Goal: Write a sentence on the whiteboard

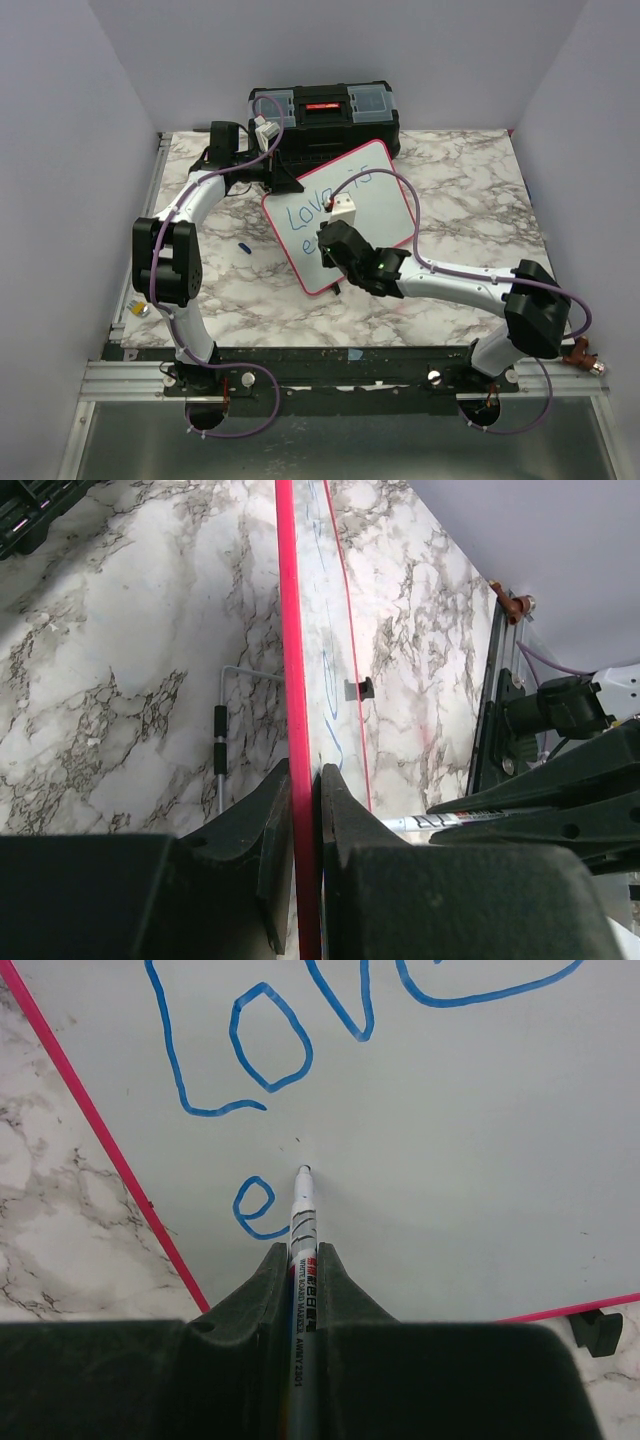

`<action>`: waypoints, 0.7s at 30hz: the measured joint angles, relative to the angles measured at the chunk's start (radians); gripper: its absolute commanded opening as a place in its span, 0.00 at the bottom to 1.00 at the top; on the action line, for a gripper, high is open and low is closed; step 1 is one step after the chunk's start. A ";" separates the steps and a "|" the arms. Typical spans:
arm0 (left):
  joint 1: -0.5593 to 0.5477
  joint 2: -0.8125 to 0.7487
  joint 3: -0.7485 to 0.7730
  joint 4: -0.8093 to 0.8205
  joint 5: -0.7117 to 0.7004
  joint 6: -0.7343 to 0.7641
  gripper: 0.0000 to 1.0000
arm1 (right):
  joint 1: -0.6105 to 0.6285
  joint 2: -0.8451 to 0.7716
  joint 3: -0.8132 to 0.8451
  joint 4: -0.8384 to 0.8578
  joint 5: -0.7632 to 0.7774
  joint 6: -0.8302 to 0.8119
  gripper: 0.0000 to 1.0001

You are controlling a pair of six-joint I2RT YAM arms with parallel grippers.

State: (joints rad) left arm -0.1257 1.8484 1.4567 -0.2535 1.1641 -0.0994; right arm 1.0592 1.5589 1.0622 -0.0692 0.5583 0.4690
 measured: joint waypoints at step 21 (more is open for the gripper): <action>0.001 -0.001 -0.001 0.002 -0.001 0.000 0.00 | 0.000 -0.033 -0.083 0.005 0.002 0.056 0.01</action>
State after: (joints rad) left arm -0.1246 1.8477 1.4559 -0.2516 1.1629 -0.0998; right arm 1.0592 1.5261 0.9791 -0.0647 0.5606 0.5251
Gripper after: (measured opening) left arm 0.143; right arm 0.122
